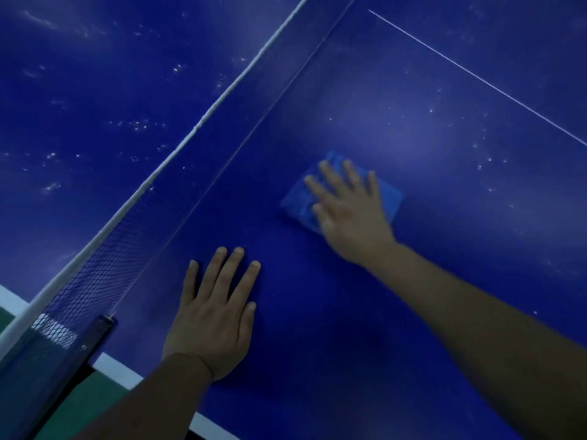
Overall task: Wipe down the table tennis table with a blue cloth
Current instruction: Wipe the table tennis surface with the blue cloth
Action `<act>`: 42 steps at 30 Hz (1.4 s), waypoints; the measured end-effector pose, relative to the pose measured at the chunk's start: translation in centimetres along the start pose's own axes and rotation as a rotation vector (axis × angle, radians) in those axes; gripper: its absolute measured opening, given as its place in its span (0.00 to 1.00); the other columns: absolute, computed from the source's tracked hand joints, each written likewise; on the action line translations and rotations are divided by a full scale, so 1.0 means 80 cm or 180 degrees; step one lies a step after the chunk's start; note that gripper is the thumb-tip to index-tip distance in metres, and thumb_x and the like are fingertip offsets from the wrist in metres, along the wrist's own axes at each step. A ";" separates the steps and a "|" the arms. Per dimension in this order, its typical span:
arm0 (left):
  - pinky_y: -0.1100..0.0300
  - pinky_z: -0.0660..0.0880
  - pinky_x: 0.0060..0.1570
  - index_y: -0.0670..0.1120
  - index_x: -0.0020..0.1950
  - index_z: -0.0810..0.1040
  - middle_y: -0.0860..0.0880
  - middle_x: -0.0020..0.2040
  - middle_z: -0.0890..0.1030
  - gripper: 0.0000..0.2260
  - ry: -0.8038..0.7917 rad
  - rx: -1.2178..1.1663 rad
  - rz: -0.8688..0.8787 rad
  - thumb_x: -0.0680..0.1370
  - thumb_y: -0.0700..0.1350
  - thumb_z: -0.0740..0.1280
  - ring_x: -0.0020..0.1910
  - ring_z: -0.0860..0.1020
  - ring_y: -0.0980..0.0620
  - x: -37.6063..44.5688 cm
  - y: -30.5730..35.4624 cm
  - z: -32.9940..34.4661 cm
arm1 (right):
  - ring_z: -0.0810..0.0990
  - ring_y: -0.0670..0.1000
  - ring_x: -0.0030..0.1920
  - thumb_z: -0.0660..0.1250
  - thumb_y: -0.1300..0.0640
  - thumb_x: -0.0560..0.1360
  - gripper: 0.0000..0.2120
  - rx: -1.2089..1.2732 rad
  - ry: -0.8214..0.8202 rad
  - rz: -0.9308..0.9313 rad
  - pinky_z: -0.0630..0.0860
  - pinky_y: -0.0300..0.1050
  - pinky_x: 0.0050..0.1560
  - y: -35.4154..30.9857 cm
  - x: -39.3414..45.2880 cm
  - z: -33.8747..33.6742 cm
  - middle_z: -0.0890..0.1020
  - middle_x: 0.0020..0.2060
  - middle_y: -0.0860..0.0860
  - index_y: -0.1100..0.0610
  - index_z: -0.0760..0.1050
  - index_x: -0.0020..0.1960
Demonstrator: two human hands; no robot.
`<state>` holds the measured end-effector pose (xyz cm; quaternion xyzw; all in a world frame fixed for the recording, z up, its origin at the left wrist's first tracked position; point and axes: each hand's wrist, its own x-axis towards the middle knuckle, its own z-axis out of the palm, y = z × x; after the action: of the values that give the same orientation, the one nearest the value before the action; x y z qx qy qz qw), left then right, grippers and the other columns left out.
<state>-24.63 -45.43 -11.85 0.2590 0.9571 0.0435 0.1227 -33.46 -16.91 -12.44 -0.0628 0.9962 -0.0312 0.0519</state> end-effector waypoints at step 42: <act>0.37 0.54 0.71 0.49 0.79 0.60 0.46 0.79 0.59 0.25 -0.0235 0.0020 -0.0028 0.83 0.55 0.46 0.79 0.57 0.44 0.002 0.000 -0.011 | 0.48 0.60 0.79 0.46 0.44 0.83 0.26 0.0399 0.0282 0.2318 0.44 0.69 0.75 0.107 0.129 -0.036 0.51 0.81 0.48 0.44 0.52 0.81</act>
<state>-25.01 -45.35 -11.01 0.2565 0.9532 0.0303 0.1573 -45.02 -9.60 -11.22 0.3004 0.9507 -0.0743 0.0203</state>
